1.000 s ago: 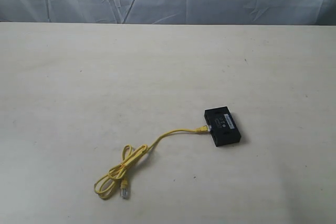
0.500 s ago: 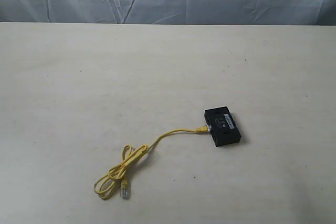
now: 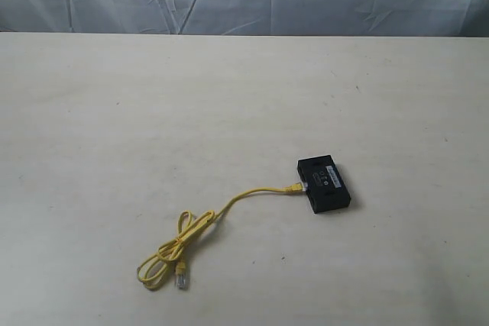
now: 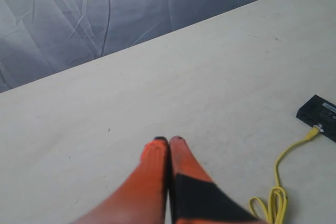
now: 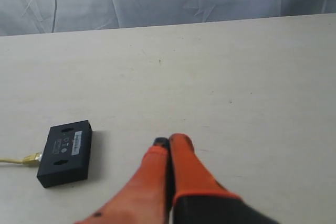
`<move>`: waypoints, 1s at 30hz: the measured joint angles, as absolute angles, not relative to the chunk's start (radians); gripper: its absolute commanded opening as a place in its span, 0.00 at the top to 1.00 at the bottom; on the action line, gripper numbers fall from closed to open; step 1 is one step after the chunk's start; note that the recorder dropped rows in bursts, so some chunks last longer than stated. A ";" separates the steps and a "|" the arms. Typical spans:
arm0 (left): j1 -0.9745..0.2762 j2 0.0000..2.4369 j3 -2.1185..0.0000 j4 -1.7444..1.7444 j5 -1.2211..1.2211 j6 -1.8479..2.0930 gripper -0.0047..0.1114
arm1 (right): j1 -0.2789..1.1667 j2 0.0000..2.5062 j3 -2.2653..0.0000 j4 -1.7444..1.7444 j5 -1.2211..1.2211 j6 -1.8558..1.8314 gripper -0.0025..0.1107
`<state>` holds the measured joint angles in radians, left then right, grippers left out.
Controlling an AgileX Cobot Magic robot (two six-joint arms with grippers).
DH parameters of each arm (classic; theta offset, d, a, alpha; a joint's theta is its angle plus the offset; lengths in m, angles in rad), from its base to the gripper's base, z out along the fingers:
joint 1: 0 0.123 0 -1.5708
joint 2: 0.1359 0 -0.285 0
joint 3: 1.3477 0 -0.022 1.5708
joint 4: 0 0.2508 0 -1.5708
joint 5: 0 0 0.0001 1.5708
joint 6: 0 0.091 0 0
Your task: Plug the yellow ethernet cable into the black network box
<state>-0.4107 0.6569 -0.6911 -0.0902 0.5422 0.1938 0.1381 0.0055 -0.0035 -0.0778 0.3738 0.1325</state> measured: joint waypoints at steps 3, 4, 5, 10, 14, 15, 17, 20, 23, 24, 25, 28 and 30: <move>-0.411 0.657 -0.691 -0.088 0.542 0.194 0.96 | 0.138 0.006 -0.003 -0.075 0.374 0.133 0.98; -0.411 0.657 -0.691 -0.088 0.542 0.194 0.96 | 0.138 0.006 -0.003 -0.075 0.374 0.133 0.98; -0.411 0.657 -0.691 -0.088 0.542 0.194 0.96 | 0.138 0.006 -0.003 -0.075 0.374 0.133 0.98; -0.411 0.657 -0.691 -0.088 0.542 0.194 0.96 | 0.138 0.006 -0.003 -0.068 0.374 0.133 0.98; -0.411 0.657 -0.691 -0.088 0.542 0.194 0.96 | 0.138 0.006 -0.003 -0.066 0.374 0.134 0.98; -0.411 0.657 -0.691 -0.088 0.542 0.194 0.96 | 0.138 0.006 -0.003 -0.066 0.374 0.134 0.98; -0.411 0.657 -0.691 -0.088 0.542 0.194 0.96 | 0.138 0.006 -0.003 -0.066 0.374 0.134 0.98; -0.411 0.657 -0.691 -0.088 0.544 0.194 0.96 | 0.138 0.006 -0.003 -0.066 0.374 0.134 0.98; -0.388 0.635 -0.675 -0.096 0.542 0.194 0.96 | 0.138 0.006 -0.003 -0.066 0.374 0.134 0.98; -0.373 0.619 -0.663 -0.100 0.536 0.194 0.96 | 0.138 0.006 -0.003 -0.066 0.374 0.134 0.98; -0.352 0.599 -0.644 -0.104 0.523 0.192 0.96 | 0.138 0.006 -0.003 -0.066 0.374 0.134 0.98; -0.271 0.522 -0.566 -0.119 0.456 0.192 0.96 | 0.138 0.006 -0.003 -0.066 0.372 0.134 0.98; -0.189 0.432 -0.460 -0.141 0.405 0.192 0.96 | 0.138 0.006 -0.001 -0.066 0.372 0.134 0.98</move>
